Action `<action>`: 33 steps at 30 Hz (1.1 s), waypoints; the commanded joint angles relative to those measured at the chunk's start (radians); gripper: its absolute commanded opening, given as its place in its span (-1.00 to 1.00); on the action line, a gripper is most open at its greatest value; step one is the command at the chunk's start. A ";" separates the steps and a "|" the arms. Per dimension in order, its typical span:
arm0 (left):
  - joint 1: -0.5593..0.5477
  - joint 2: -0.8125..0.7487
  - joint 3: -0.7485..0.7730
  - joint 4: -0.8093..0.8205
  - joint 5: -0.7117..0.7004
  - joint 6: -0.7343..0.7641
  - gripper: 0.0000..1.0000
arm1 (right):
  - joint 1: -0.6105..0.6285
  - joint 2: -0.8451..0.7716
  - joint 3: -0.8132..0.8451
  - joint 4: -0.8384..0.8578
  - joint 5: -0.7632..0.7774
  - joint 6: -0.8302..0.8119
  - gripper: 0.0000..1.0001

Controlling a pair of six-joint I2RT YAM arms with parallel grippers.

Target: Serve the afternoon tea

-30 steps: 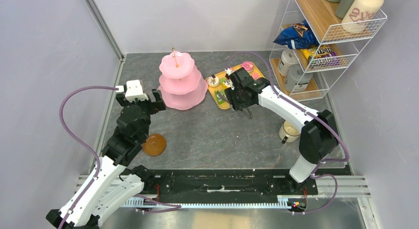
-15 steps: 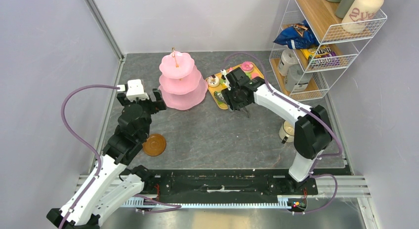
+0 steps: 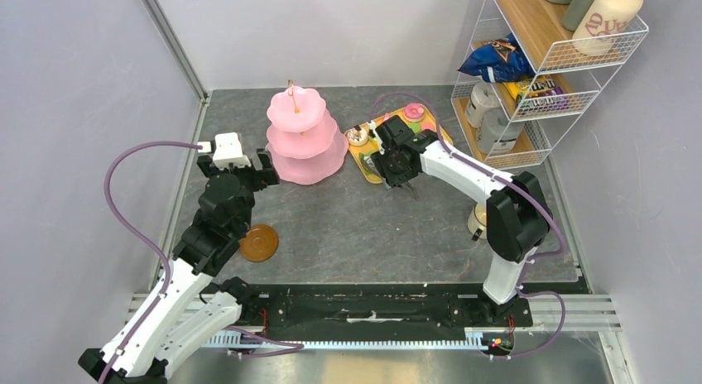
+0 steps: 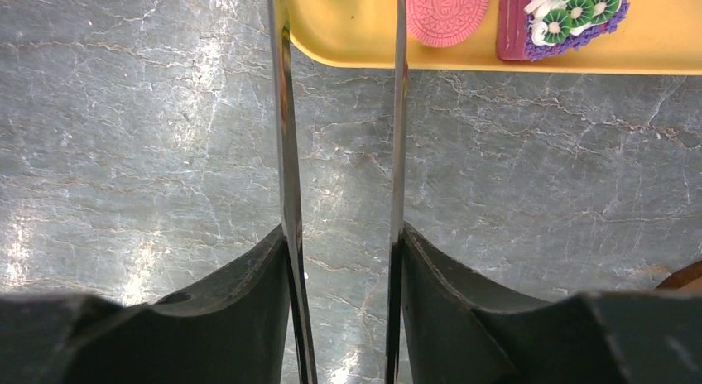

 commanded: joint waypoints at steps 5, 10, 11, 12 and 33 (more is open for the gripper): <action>0.007 0.003 -0.003 0.038 0.004 0.017 0.94 | 0.003 -0.031 0.034 0.024 0.009 -0.017 -0.14; 0.012 0.000 -0.003 0.040 0.000 0.017 0.94 | 0.010 -0.092 0.024 0.016 0.032 -0.010 -0.21; 0.012 0.000 -0.004 0.040 -0.002 0.016 0.94 | 0.018 -0.107 0.022 0.016 0.048 -0.006 -0.21; 0.012 -0.003 -0.004 0.041 -0.002 0.015 0.94 | 0.027 -0.120 0.021 0.016 0.061 -0.004 -0.22; 0.039 -0.013 -0.011 0.047 0.001 -0.010 0.94 | 0.295 0.035 0.169 0.208 0.125 0.110 -0.27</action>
